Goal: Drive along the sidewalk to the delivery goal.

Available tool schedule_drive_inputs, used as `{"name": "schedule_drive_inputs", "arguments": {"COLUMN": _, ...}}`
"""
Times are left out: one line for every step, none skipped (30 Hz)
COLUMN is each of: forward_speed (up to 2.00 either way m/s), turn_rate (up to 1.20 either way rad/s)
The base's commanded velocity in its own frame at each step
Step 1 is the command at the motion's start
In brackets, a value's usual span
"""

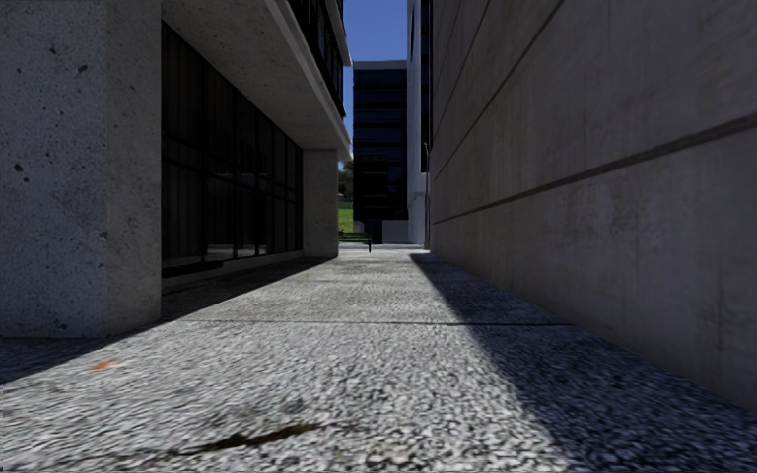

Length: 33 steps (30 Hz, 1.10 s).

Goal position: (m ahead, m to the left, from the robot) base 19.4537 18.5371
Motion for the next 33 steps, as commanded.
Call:
{"name": "schedule_drive_inputs", "arguments": {"forward_speed": 2.0, "turn_rate": 0.0}}
{"name": "schedule_drive_inputs", "arguments": {"forward_speed": 2.0, "turn_rate": 0.0}}
{"name": "schedule_drive_inputs", "arguments": {"forward_speed": 2.0, "turn_rate": -0.04}}
{"name": "schedule_drive_inputs", "arguments": {"forward_speed": 2.0, "turn_rate": -0.15}}
{"name": "schedule_drive_inputs", "arguments": {"forward_speed": 2.0, "turn_rate": -0.2}}
{"name": "schedule_drive_inputs", "arguments": {"forward_speed": 2.0, "turn_rate": -0.2}}
{"name": "schedule_drive_inputs", "arguments": {"forward_speed": 2.0, "turn_rate": -0.21}}
{"name": "schedule_drive_inputs", "arguments": {"forward_speed": 2.0, "turn_rate": -0.21}}
{"name": "schedule_drive_inputs", "arguments": {"forward_speed": 2.0, "turn_rate": -0.23}}
{"name": "schedule_drive_inputs", "arguments": {"forward_speed": 2.0, "turn_rate": -0.23}}
{"name": "schedule_drive_inputs", "arguments": {"forward_speed": 2.0, "turn_rate": -0.26}}
{"name": "schedule_drive_inputs", "arguments": {"forward_speed": 2.0, "turn_rate": -0.28}}
{"name": "schedule_drive_inputs", "arguments": {"forward_speed": 2.0, "turn_rate": -0.28}}
{"name": "schedule_drive_inputs", "arguments": {"forward_speed": 2.0, "turn_rate": -0.28}}
{"name": "schedule_drive_inputs", "arguments": {"forward_speed": 2.0, "turn_rate": -0.28}}
{"name": "schedule_drive_inputs", "arguments": {"forward_speed": 2.0, "turn_rate": -0.28}}
{"name": "schedule_drive_inputs", "arguments": {"forward_speed": 2.0, "turn_rate": -0.28}}
{"name": "schedule_drive_inputs", "arguments": {"forward_speed": 2.0, "turn_rate": -0.28}}
{"name": "schedule_drive_inputs", "arguments": {"forward_speed": 2.0, "turn_rate": -0.28}}
{"name": "schedule_drive_inputs", "arguments": {"forward_speed": 2.0, "turn_rate": -0.28}}
{"name": "schedule_drive_inputs", "arguments": {"forward_speed": 2.0, "turn_rate": -0.26}}
{"name": "schedule_drive_inputs", "arguments": {"forward_speed": 2.0, "turn_rate": -0.01}}
{"name": "schedule_drive_inputs", "arguments": {"forward_speed": 2.0, "turn_rate": 0.0}}
{"name": "schedule_drive_inputs", "arguments": {"forward_speed": 2.0, "turn_rate": 0.0}}
{"name": "schedule_drive_inputs", "arguments": {"forward_speed": 2.0, "turn_rate": 0.0}}
{"name": "schedule_drive_inputs", "arguments": {"forward_speed": 2.0, "turn_rate": 0.0}}
{"name": "schedule_drive_inputs", "arguments": {"forward_speed": 2.0, "turn_rate": 0.0}}
{"name": "schedule_drive_inputs", "arguments": {"forward_speed": 2.0, "turn_rate": 0.0}}
{"name": "schedule_drive_inputs", "arguments": {"forward_speed": 2.0, "turn_rate": 0.0}}
{"name": "schedule_drive_inputs", "arguments": {"forward_speed": 2.0, "turn_rate": 0.0}}
{"name": "schedule_drive_inputs", "arguments": {"forward_speed": 2.0, "turn_rate": 0.0}}
{"name": "schedule_drive_inputs", "arguments": {"forward_speed": 2.0, "turn_rate": 0.0}}
{"name": "schedule_drive_inputs", "arguments": {"forward_speed": 2.0, "turn_rate": 0.0}}
